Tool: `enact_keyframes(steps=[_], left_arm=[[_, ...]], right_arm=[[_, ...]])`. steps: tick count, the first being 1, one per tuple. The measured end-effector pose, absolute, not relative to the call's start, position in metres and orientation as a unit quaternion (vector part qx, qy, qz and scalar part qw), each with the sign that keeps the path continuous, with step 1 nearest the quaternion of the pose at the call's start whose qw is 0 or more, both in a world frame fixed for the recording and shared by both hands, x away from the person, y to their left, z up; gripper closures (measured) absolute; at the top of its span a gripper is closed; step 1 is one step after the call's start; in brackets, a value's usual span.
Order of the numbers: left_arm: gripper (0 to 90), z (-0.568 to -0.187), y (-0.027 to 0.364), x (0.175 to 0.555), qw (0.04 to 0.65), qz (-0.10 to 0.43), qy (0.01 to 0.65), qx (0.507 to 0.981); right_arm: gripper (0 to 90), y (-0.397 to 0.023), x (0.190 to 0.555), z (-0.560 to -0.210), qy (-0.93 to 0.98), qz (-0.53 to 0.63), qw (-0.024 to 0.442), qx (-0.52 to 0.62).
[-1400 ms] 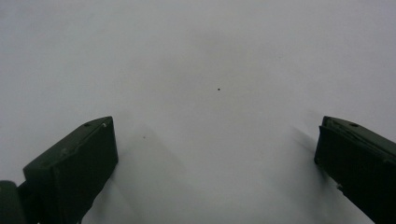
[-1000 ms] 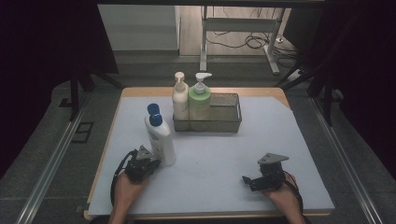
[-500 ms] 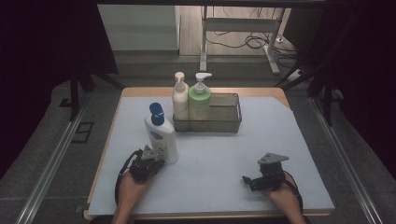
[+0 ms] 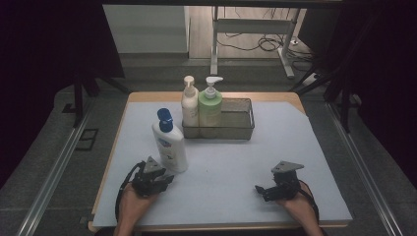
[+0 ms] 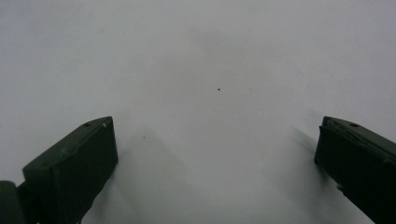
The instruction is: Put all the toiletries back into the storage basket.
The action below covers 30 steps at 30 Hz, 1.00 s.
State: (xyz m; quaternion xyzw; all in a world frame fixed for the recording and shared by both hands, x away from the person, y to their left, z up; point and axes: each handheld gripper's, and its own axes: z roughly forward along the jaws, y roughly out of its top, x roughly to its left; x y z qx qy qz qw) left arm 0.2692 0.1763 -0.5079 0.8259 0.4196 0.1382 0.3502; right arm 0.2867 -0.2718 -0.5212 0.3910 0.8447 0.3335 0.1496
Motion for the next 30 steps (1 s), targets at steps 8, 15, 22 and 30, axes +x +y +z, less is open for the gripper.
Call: enact_keyframes(steps=[8, 15, 22, 30], left_arm=[[14.4, -0.510, 0.188, 0.260, 0.336, 0.147, 0.447, 0.816], [12.5, -0.521, 0.194, 0.253, 0.327, 0.149, 0.452, 0.816], [12.4, -0.523, 0.195, 0.252, 0.333, 0.156, 0.450, 0.814], [12.2, -0.523, 0.193, 0.252, 0.330, 0.161, 0.448, 0.815]], right_arm=[[0.0, -0.272, 0.287, -0.521, 0.845, 0.333, 0.150, 0.391], [0.0, -0.272, 0.288, -0.519, 0.845, 0.331, 0.146, 0.393], [0.0, -0.270, 0.287, -0.514, 0.848, 0.333, 0.149, 0.384], [0.0, -0.264, 0.286, -0.502, 0.848, 0.348, 0.151, 0.370]])
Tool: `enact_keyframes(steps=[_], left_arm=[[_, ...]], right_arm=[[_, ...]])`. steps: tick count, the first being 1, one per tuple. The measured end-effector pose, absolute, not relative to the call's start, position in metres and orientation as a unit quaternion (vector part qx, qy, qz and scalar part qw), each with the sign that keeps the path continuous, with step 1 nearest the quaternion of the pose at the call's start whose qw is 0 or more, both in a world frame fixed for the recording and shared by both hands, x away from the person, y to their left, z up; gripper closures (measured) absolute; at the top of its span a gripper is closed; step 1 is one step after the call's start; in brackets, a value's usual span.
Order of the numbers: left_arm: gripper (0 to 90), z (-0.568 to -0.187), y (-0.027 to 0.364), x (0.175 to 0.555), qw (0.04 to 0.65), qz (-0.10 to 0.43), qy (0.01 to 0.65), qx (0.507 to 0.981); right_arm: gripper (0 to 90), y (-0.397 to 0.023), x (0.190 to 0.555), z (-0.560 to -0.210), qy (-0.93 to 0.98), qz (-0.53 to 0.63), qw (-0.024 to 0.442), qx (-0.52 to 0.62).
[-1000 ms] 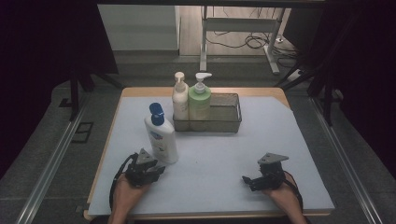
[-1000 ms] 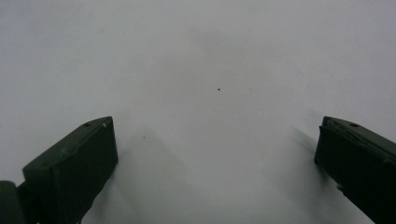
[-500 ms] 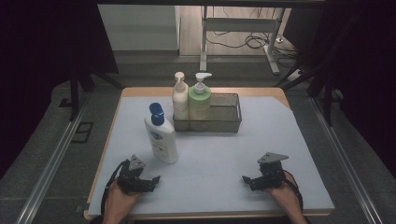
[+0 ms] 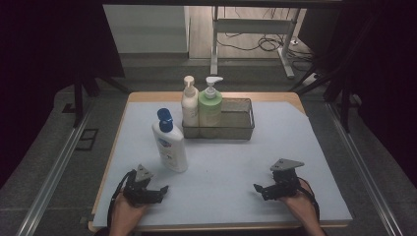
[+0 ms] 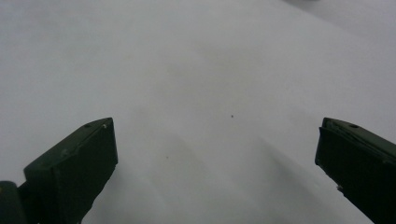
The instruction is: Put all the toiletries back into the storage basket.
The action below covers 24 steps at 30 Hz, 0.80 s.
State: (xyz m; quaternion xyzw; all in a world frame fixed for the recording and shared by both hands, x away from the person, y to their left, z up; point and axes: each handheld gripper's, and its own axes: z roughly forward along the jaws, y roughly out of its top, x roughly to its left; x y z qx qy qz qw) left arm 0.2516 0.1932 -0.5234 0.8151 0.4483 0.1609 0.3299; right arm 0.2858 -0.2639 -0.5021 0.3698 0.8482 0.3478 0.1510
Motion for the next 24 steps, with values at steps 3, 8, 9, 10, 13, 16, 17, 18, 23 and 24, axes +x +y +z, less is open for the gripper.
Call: enact_keyframes(steps=[3, 8, 9, 10, 13, 16, 17, 18, 23, 24], left_arm=[[12.2, -0.523, 0.193, 0.252, 0.330, 0.161, 0.448, 0.815], [12.2, -0.524, 0.193, 0.251, 0.330, 0.161, 0.449, 0.815], [12.2, -0.524, 0.193, 0.251, 0.330, 0.161, 0.449, 0.815], [12.2, -0.524, 0.193, 0.251, 0.330, 0.161, 0.449, 0.815], [12.2, -0.524, 0.193, 0.251, 0.330, 0.161, 0.449, 0.815], [12.2, -0.524, 0.193, 0.251, 0.330, 0.161, 0.449, 0.815], [12.2, -0.524, 0.193, 0.251, 0.330, 0.161, 0.449, 0.815], [12.2, -0.524, 0.193, 0.251, 0.330, 0.161, 0.449, 0.815], [12.3, -0.524, 0.193, 0.251, 0.330, 0.161, 0.449, 0.815], [12.2, -0.524, 0.193, 0.251, 0.330, 0.161, 0.449, 0.815]], right_arm=[[0.0, -0.262, 0.287, -0.499, 0.848, 0.352, 0.150, 0.366], [0.0, -0.255, 0.290, -0.494, 0.849, 0.360, 0.148, 0.357], [0.0, -0.254, 0.290, -0.492, 0.849, 0.364, 0.146, 0.354], [0.0, -0.252, 0.291, -0.491, 0.849, 0.367, 0.145, 0.352], [0.0, -0.246, 0.293, -0.487, 0.850, 0.372, 0.140, 0.347], [0.0, -0.239, 0.294, -0.483, 0.849, 0.380, 0.135, 0.341], [0.0, -0.237, 0.294, -0.482, 0.849, 0.382, 0.134, 0.339], [0.0, -0.235, 0.295, -0.481, 0.849, 0.385, 0.132, 0.337], [0.0, -0.226, 0.298, -0.475, 0.844, 0.403, 0.119, 0.333], [0.0, -0.224, 0.299, -0.474, 0.844, 0.404, 0.121, 0.330]])
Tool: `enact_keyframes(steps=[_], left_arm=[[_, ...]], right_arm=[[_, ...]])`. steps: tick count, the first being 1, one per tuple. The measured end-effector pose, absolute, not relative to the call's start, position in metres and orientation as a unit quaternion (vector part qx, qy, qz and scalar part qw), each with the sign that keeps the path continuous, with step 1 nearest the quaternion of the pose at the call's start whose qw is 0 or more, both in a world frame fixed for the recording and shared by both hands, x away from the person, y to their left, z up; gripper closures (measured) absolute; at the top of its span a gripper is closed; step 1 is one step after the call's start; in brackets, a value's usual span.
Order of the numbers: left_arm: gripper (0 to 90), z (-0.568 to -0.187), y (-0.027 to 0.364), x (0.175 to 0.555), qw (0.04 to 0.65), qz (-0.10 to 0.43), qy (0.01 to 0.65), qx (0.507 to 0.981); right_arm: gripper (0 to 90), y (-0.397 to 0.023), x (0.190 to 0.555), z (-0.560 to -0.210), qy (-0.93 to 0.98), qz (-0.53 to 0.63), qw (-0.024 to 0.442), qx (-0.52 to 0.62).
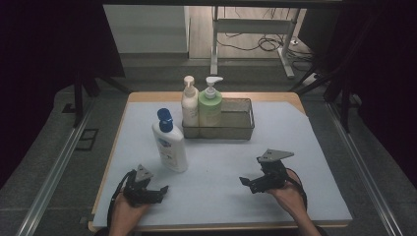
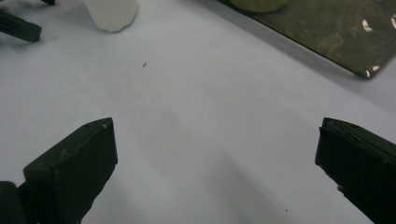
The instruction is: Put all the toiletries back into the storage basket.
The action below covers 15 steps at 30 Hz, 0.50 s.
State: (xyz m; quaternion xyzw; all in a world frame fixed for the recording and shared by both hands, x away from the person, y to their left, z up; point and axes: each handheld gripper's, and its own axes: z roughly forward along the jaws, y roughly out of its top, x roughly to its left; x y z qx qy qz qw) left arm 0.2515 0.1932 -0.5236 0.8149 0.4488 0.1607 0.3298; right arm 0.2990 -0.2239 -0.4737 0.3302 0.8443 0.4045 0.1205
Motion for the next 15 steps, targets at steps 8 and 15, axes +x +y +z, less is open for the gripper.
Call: enact_keyframes(steps=[8, 15], left_arm=[[12.3, -0.524, 0.193, 0.251, 0.330, 0.161, 0.449, 0.815], [12.2, -0.524, 0.193, 0.252, 0.329, 0.161, 0.448, 0.816]], right_arm=[[0.0, -0.210, 0.303, -0.464, 0.847, 0.412, 0.118, 0.314], [0.0, -0.193, 0.307, -0.457, 0.849, 0.419, 0.115, 0.301]])
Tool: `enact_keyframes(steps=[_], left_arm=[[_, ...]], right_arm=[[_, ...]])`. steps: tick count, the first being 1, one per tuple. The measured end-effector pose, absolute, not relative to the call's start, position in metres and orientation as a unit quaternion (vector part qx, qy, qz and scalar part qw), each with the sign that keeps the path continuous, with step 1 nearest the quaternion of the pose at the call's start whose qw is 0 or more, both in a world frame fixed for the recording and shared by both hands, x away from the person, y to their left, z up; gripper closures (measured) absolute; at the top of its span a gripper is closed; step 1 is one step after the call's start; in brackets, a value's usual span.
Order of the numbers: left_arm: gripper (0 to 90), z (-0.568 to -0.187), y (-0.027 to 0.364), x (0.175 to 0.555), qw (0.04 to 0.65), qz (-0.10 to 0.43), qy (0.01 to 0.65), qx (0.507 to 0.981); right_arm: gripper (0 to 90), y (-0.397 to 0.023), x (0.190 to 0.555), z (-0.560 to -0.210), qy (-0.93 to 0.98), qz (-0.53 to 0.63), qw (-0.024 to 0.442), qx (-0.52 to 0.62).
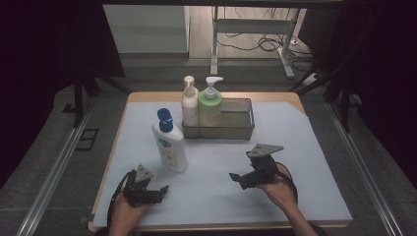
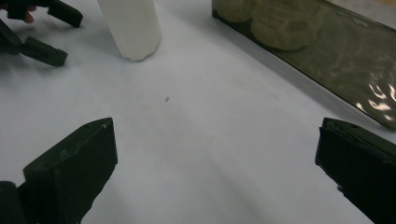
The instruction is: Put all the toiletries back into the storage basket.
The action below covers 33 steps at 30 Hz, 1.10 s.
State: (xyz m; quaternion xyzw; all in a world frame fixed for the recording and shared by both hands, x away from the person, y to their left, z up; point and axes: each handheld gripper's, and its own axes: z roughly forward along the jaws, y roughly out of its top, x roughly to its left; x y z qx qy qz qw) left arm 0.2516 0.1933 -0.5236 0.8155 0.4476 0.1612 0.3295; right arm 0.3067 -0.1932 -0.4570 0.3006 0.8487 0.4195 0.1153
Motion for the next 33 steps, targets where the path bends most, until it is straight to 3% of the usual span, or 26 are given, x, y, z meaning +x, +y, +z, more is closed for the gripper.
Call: enact_keyframes(steps=[33], left_arm=[[12.3, -0.524, 0.193, 0.252, 0.331, 0.161, 0.449, 0.814]], right_arm=[[0.0, -0.106, 0.328, -0.432, 0.848, 0.446, 0.055, 0.282]])
